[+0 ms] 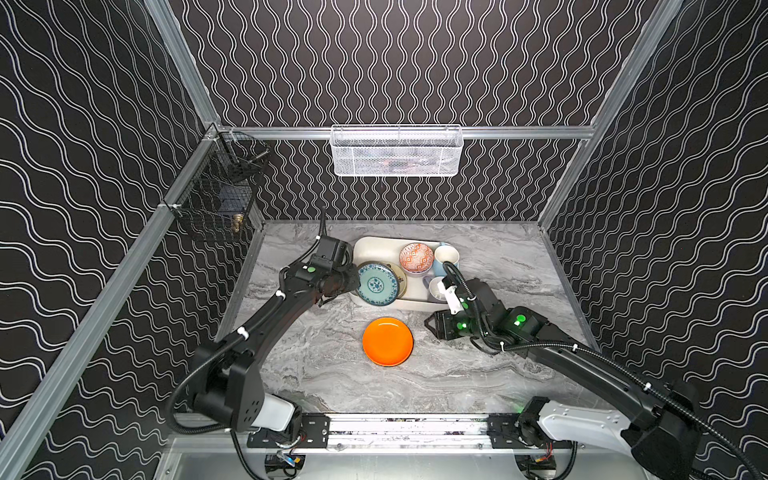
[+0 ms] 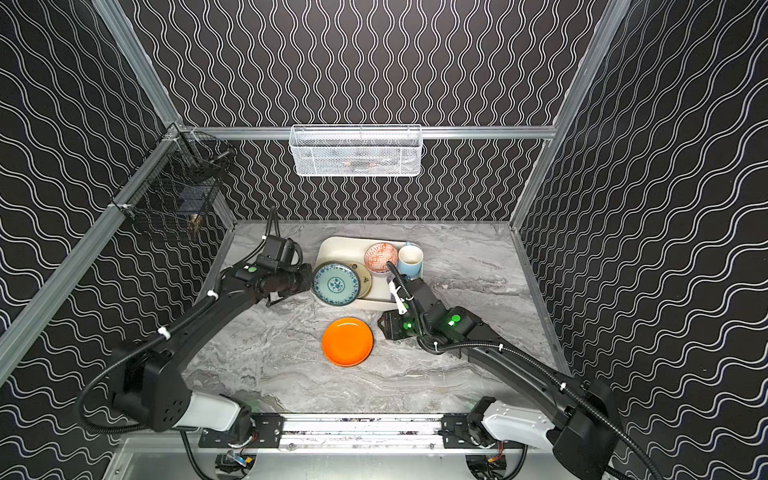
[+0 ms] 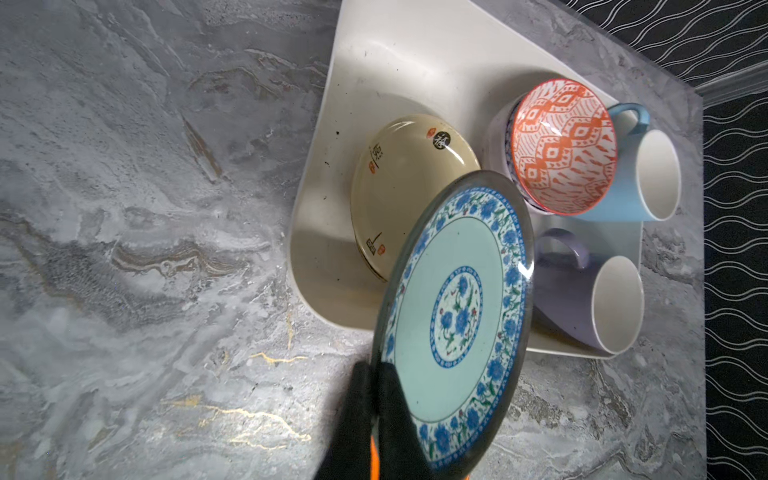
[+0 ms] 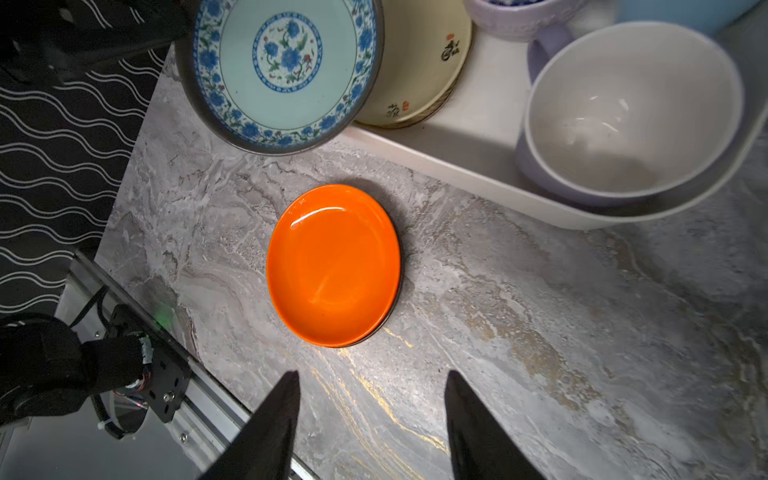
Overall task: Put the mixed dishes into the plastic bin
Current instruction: 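Lift the blue-patterned plate with the left gripper and carry it into the bin, then lower the blue-patterned plate onto the cream plate, open the left gripper, withdraw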
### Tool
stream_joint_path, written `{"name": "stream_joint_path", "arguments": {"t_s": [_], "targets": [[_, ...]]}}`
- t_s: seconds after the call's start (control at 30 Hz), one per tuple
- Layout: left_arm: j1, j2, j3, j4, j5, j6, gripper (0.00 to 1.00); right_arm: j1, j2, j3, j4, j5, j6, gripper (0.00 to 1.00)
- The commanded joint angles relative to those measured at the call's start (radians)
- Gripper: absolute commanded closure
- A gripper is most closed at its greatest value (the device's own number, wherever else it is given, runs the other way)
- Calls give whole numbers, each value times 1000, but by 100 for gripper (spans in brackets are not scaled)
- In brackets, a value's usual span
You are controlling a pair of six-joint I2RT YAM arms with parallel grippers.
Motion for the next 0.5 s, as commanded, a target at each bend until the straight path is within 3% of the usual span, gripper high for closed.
{"name": "stream_joint_path", "arguments": {"t_s": [0.0,0.47], "targets": [[13,62,29,47,48,14,100,-38,-9,12,-26,-8,-28,43],[31,280,134,75,50,-6,100,-169,3,14,-24,-97,-91,42]]}}
